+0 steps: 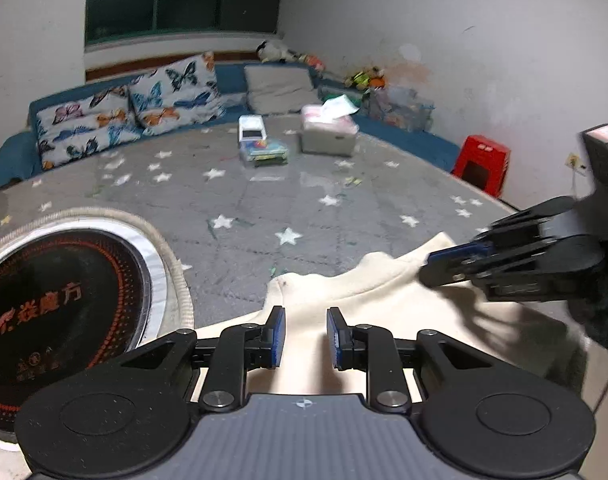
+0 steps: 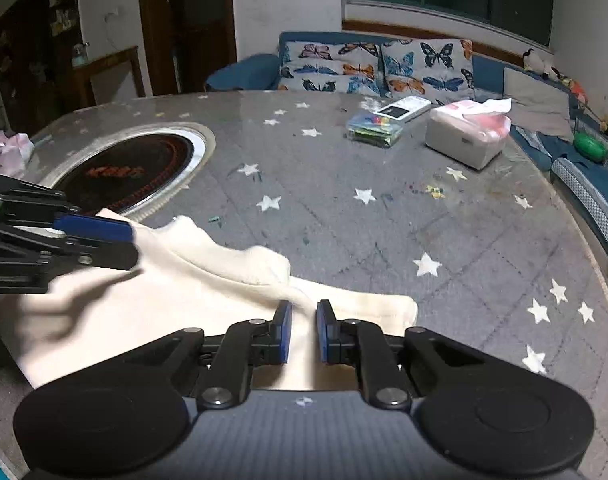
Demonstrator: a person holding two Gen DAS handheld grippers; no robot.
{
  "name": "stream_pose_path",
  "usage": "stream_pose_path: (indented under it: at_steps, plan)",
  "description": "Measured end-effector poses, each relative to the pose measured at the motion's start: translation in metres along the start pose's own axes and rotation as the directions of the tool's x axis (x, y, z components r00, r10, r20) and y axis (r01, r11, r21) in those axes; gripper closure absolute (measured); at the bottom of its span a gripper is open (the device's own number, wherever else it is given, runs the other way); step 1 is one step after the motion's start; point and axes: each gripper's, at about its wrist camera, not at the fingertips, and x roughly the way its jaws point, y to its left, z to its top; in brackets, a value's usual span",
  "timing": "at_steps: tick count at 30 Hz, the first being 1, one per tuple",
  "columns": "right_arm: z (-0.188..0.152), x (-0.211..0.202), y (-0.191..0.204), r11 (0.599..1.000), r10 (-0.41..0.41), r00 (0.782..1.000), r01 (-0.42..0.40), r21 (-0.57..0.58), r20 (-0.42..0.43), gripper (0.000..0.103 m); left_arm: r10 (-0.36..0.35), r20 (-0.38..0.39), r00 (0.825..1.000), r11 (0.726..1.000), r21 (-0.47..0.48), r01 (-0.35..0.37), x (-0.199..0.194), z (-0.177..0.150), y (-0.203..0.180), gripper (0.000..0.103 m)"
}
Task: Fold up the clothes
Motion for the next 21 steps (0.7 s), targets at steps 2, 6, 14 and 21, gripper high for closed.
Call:
stream_pose_path:
  at_steps: [2, 6, 14, 21]
  plan:
    - [0.001, -0.008, -0.004, 1.000, -0.015, 1.000, 0.015, 0.009, 0.020, 0.091, 0.006, -0.006, 1.000, 1.000, -0.004, -0.006, 0.004, 0.000, 0.001, 0.078]
    - [0.002, -0.020, -0.007, 1.000, -0.018, 0.999, 0.019, -0.007, 0.038, 0.091, 0.012, -0.008, 1.000, 1.000, -0.006, -0.012, 0.006, -0.002, 0.001, 0.078]
    - [-0.014, -0.049, -0.003, 0.999, -0.015, 1.000, 0.016, -0.048, 0.020, 0.091, 0.023, 0.012, 1.000, 1.000, -0.013, -0.023, -0.006, -0.003, 0.000, 0.078]
    - [-0.034, -0.057, 0.006, 0.998, -0.005, 1.000, 0.005, -0.059, -0.001, 0.091, 0.009, 0.060, 0.998, 1.000, 0.005, -0.010, -0.042, -0.018, -0.012, 0.078]
